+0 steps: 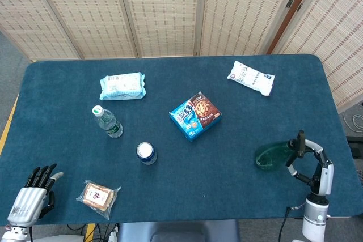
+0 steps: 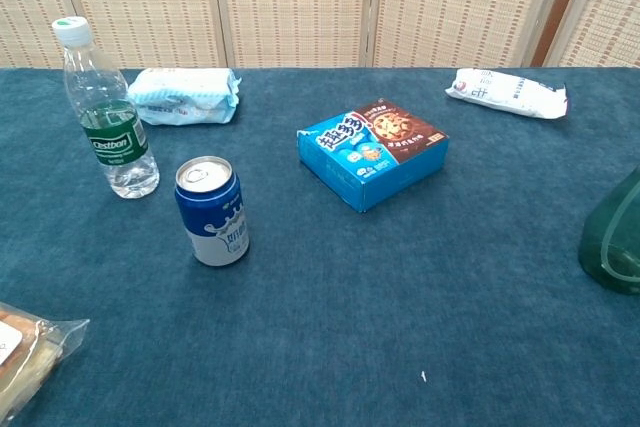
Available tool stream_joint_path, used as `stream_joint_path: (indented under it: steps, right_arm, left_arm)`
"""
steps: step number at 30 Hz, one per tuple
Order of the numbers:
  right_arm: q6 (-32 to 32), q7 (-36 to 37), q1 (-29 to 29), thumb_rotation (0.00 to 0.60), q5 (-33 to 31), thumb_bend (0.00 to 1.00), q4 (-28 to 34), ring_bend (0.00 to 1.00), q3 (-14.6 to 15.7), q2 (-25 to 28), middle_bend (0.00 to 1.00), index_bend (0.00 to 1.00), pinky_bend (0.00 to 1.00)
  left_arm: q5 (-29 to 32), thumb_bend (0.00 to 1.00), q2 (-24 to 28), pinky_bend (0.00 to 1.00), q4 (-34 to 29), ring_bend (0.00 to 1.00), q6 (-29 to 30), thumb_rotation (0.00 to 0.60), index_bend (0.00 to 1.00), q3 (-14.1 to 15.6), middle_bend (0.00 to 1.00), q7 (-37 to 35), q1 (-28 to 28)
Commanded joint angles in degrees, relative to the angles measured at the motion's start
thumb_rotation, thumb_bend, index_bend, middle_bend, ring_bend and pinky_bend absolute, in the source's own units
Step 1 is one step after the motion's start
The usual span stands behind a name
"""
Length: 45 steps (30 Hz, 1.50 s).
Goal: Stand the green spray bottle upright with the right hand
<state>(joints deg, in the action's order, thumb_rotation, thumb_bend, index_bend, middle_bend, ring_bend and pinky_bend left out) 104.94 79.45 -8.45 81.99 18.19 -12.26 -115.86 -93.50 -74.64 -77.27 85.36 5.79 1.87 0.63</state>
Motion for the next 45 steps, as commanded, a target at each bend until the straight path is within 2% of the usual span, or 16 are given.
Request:
stream_joint_path:
  steps: [1, 8, 14, 22, 26, 35, 40, 45]
  right_arm:
    - [-0.28, -0.04, 0.31, 0.6, 0.1, 0.1, -0.13, 0.38, 0.23, 0.4, 0.44, 0.33, 0.51]
    - [-0.18, -1.98, 1.41, 0.6, 0.42, 0.1, -0.03, 0.38, 0.79, 2.51, 0.44, 0.33, 0.51]
    - [-0.5, -7.06, 2.71, 0.6, 1.33, 0.1, 0.03, 0.38, 2.09, 6.15, 0.44, 0.33, 0.51]
    - [-3.81, -17.19, 5.0, 0.6, 3.96, 0.11, -0.11, 0.36, 5.98, 12.73, 0.41, 0.33, 0.47]
    - [-5.97, -22.75, 6.26, 0.6, 4.95, 0.11, 1.07, 0.33, 7.73, 16.43, 0.38, 0.33, 0.41]
    - [-9.23, -31.75, 8.06, 0.6, 5.94, 0.11, 9.82, 0.26, 9.83, 26.04, 0.32, 0.32, 0.32]
    - [-11.79, -36.33, 8.49, 0.6, 5.63, 0.11, 16.02, 0.25, 10.23, 31.57, 0.31, 0.32, 0.31]
    - [-14.66, -39.85, 8.39, 0.6, 5.3, 0.11, 19.39, 0.25, 10.57, 35.28, 0.31, 0.31, 0.31]
  left_arm:
    - [-0.1, 0.74, 0.13, 0.0, -0.25, 0.07, -0.04, 0.6, 0.18, -0.06, 0.07, 0.27, 0.14]
    - [-0.9, 0.74, 0.67, 0.0, -1.92, 0.07, -0.17, 0.6, 0.18, -0.16, 0.07, 1.88, 0.81]
    - [-1.32, 0.74, 1.79, 0.0, -4.19, 0.07, -0.21, 0.6, 0.18, -0.28, 0.07, 4.0, 1.24]
    - [0.26, 0.74, 3.75, 0.0, -6.88, 0.07, -1.96, 0.6, 0.18, -1.63, 0.07, 4.58, 2.69]
    - [1.83, 0.74, 4.43, 0.0, -7.7, 0.07, -4.01, 0.6, 0.18, -2.68, 0.07, 4.28, 4.02]
    - [6.57, 0.74, 4.95, 0.0, -8.41, 0.07, -8.89, 0.6, 0.18, -5.79, 0.07, 3.95, 7.37]
    - [8.59, 0.74, 4.72, 0.0, -8.26, 0.07, -10.49, 0.6, 0.18, -7.68, 0.07, 1.84, 9.07]
    - [10.16, 0.74, 5.32, 0.0, -8.57, 0.07, -12.68, 0.6, 0.18, -8.86, 0.07, 1.69, 10.89]
